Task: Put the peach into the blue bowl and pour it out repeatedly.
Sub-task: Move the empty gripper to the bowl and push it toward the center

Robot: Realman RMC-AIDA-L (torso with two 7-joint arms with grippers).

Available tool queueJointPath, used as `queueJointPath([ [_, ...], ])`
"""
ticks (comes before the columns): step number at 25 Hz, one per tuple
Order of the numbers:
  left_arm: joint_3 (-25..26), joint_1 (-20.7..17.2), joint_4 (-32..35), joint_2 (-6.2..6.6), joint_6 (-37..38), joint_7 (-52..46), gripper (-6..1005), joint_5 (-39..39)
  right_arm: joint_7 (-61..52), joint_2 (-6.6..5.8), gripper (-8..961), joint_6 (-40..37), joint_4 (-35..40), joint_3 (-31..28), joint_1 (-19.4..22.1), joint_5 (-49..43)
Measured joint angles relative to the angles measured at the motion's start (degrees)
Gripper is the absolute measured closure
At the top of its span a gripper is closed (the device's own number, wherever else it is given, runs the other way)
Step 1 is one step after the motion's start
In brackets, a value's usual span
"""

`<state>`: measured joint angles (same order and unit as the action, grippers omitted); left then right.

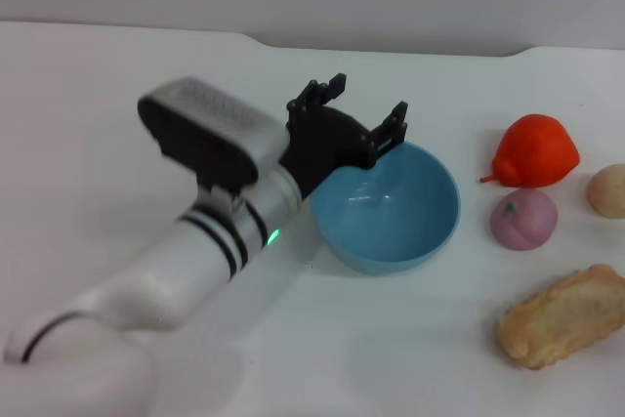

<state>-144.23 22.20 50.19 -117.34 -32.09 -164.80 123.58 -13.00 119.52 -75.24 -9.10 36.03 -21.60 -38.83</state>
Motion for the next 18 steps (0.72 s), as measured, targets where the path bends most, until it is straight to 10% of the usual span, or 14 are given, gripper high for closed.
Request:
queueJointPath([
  [7, 17.0, -0.7, 14.8, 3.47, 31.8, 1.3, 197, 3.2, 0.0, 0.01, 374, 0.0, -0.1, 0.0, -0.1, 0.1],
  [13, 40.0, 1.5, 19.2, -0.25, 64.3, 12.2, 197, 5.1, 0.0, -0.03, 373, -0.2, -0.1, 0.0, -0.1, -0.1],
  [18, 49.2, 6.8, 15.8, -0.46, 77.1, 15.1, 197, 4.8, 0.0, -0.06, 373, -0.2, -0.1, 0.0, -0.1, -0.2],
])
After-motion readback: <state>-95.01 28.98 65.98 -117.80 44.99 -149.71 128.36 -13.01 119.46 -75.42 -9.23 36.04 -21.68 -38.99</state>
